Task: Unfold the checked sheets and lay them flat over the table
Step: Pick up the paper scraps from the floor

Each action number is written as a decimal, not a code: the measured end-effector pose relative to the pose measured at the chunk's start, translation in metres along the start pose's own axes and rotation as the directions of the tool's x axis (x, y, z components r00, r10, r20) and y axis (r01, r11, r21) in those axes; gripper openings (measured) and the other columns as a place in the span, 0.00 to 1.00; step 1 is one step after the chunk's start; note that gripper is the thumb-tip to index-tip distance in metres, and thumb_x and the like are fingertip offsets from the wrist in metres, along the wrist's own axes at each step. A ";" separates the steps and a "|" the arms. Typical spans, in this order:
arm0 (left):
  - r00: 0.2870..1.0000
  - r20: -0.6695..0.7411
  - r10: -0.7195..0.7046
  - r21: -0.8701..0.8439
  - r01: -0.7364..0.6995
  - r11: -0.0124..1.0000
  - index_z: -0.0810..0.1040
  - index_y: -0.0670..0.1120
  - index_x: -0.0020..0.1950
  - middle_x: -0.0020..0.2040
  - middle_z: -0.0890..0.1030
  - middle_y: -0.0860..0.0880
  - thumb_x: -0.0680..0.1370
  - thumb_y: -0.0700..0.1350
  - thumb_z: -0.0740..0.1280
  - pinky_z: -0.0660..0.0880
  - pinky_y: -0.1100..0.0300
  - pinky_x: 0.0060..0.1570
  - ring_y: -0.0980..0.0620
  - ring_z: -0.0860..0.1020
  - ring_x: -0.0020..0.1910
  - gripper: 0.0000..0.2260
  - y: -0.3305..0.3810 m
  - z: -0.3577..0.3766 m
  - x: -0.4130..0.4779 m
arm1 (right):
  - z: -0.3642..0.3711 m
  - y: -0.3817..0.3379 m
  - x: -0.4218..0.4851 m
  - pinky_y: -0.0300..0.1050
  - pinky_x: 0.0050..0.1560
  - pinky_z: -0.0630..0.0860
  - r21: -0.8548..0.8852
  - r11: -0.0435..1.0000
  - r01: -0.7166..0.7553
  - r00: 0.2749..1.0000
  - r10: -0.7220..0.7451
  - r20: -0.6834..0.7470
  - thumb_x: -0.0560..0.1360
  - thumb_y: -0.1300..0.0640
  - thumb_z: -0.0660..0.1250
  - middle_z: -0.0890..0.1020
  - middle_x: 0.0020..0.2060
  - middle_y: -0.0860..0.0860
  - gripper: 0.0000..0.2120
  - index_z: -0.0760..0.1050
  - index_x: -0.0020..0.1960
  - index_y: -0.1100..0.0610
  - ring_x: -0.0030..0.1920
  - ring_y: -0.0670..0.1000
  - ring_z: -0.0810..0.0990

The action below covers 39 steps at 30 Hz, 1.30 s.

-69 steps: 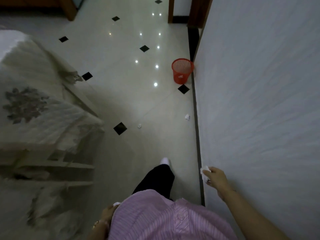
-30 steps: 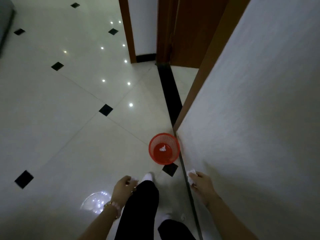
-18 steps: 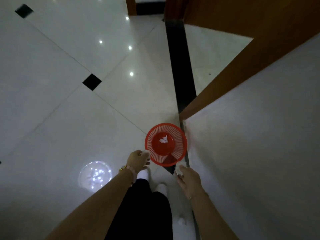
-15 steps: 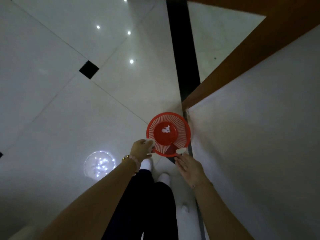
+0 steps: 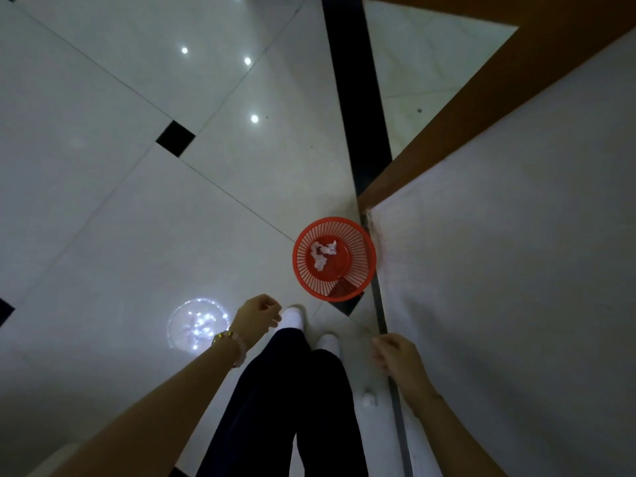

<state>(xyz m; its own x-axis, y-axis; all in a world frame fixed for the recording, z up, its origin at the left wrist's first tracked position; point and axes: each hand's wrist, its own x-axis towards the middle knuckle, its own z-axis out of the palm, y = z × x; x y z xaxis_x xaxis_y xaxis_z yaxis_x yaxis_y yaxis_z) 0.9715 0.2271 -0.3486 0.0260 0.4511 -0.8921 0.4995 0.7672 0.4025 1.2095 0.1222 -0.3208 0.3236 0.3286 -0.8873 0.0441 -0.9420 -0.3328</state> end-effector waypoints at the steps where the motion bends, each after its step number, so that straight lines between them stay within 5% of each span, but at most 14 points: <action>1: 1.000 -0.003 0.001 0.023 -0.001 1.000 0.77 0.40 0.46 0.37 0.80 0.46 0.78 0.38 0.61 0.72 0.61 0.37 0.47 0.78 0.39 0.05 -0.011 -0.004 -0.008 | -0.002 0.010 -0.008 0.45 0.40 0.73 -0.006 1.000 0.010 1.000 -0.010 -0.008 0.77 0.63 0.62 0.80 0.37 0.59 0.08 0.76 0.41 0.62 0.38 0.54 0.76; 6: 0.998 -0.013 -0.056 -0.011 0.056 0.998 0.76 0.42 0.41 0.37 0.80 0.44 0.77 0.37 0.62 0.72 0.61 0.36 0.48 0.77 0.38 0.06 -0.067 -0.011 -0.053 | -0.008 0.062 -0.053 0.39 0.36 0.74 0.032 0.999 0.005 1.000 -0.004 -0.023 0.78 0.63 0.62 0.79 0.32 0.54 0.10 0.76 0.39 0.63 0.33 0.50 0.76; 15: 0.994 -0.113 0.004 -0.123 -0.018 0.992 0.77 0.45 0.42 0.38 0.81 0.45 0.77 0.41 0.63 0.74 0.54 0.44 0.47 0.79 0.41 0.06 -0.188 0.022 -0.130 | -0.017 0.189 -0.123 0.53 0.51 0.77 -0.006 1.000 0.018 1.000 -0.018 0.001 0.78 0.60 0.63 0.81 0.37 0.58 0.08 0.78 0.46 0.64 0.39 0.55 0.79; 18: 0.985 -0.173 0.018 -0.166 -0.047 0.985 0.77 0.46 0.42 0.38 0.81 0.45 0.78 0.40 0.62 0.74 0.55 0.44 0.46 0.79 0.41 0.07 -0.245 0.047 -0.170 | -0.029 0.255 -0.137 0.50 0.47 0.77 -0.043 0.999 0.034 0.999 -0.034 0.013 0.78 0.62 0.62 0.82 0.39 0.60 0.08 0.78 0.49 0.66 0.40 0.56 0.80; 23: 0.971 -0.239 0.033 -0.118 -0.063 0.991 0.77 0.42 0.44 0.39 0.80 0.45 0.78 0.36 0.61 0.73 0.59 0.39 0.48 0.78 0.38 0.06 -0.351 0.098 -0.250 | -0.054 0.352 -0.167 0.42 0.42 0.75 -0.078 0.995 0.066 0.997 -0.063 0.045 0.78 0.64 0.61 0.81 0.42 0.59 0.07 0.78 0.45 0.59 0.42 0.55 0.79; 27: 0.975 -0.224 0.008 0.016 -0.004 1.000 0.74 0.49 0.40 0.38 0.80 0.45 0.77 0.34 0.63 0.74 0.55 0.40 0.45 0.78 0.39 0.11 -0.425 0.129 -0.272 | -0.052 0.401 -0.163 0.51 0.49 0.76 -0.155 0.982 0.108 0.991 -0.094 0.092 0.77 0.65 0.62 0.82 0.44 0.61 0.07 0.78 0.45 0.58 0.46 0.60 0.80; 31: 0.976 -0.211 0.062 0.204 -0.018 0.979 0.75 0.50 0.44 0.42 0.82 0.45 0.76 0.38 0.66 0.75 0.56 0.44 0.46 0.80 0.42 0.06 -0.465 0.149 -0.231 | -0.027 0.422 -0.110 0.56 0.56 0.76 -0.217 0.962 0.167 0.985 -0.153 0.082 0.77 0.62 0.62 0.82 0.46 0.60 0.08 0.78 0.47 0.53 0.50 0.60 0.80; 34: 0.940 -0.242 0.242 0.319 -0.158 0.934 0.78 0.45 0.49 0.44 0.81 0.45 0.76 0.38 0.66 0.69 0.62 0.42 0.49 0.78 0.42 0.04 -0.491 0.163 -0.149 | 0.002 0.435 -0.028 0.52 0.54 0.77 -0.240 0.934 0.264 0.965 -0.255 0.066 0.77 0.61 0.63 0.82 0.49 0.58 0.08 0.78 0.54 0.58 0.50 0.57 0.81; 39: 0.834 -0.113 0.540 0.647 -0.351 0.677 0.76 0.42 0.63 0.59 0.79 0.45 0.78 0.42 0.64 0.72 0.55 0.56 0.45 0.77 0.58 0.14 -0.540 0.190 0.021 | 0.051 0.467 0.132 0.42 0.52 0.71 -0.335 0.838 0.430 0.893 -0.449 0.021 0.78 0.62 0.62 0.79 0.54 0.54 0.15 0.73 0.64 0.58 0.51 0.51 0.77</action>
<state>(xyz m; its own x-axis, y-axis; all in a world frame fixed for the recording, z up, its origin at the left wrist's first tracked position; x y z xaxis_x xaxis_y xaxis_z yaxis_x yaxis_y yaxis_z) 0.8674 -0.2641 -0.6240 0.1933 0.8422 -0.5033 0.8894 0.0662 0.4524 1.2243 -0.2710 -0.6097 0.2490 0.7182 -0.6497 0.4931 -0.6714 -0.5532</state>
